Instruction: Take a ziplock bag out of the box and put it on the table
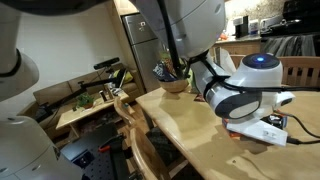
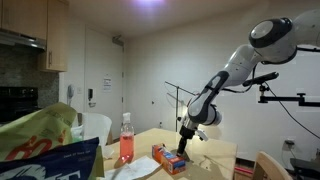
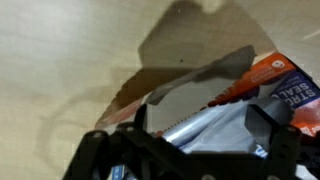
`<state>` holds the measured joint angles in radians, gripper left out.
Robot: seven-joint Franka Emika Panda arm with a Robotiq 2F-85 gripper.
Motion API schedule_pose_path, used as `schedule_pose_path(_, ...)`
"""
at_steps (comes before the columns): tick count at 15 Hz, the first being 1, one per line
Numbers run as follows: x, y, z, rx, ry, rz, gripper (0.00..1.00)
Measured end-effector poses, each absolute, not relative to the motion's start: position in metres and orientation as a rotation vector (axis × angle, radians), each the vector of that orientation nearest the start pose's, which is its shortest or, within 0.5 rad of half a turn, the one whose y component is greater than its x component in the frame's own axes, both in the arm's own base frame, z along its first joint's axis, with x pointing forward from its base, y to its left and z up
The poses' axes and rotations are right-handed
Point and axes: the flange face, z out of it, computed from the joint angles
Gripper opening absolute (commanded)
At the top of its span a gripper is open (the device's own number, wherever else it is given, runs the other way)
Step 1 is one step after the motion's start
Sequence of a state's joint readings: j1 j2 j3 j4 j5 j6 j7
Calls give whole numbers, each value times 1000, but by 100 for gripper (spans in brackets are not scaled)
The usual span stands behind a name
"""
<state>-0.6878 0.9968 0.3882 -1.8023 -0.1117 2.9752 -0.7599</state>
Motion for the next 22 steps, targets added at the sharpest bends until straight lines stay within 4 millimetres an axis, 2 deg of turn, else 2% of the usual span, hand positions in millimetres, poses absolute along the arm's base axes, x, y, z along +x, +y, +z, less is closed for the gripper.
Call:
schedule_pose_path(7,636,-159,86,-2967,-768,-621,97)
schedule_pose_path(9,638,-156,90,-2968,-783,-627,91)
schedule_pose_path(11,638,-157,90,-2968,-782,-626,87)
schedule_pose_path(13,637,-158,89,-2953,-770,-621,89)
schedule_pose_path(17,637,-155,92,-2787,-760,-656,95)
schedule_pose_path(20,631,-167,91,-2692,-707,-666,92)
schedule_pose_path(22,625,-175,85,-2660,-648,-642,95)
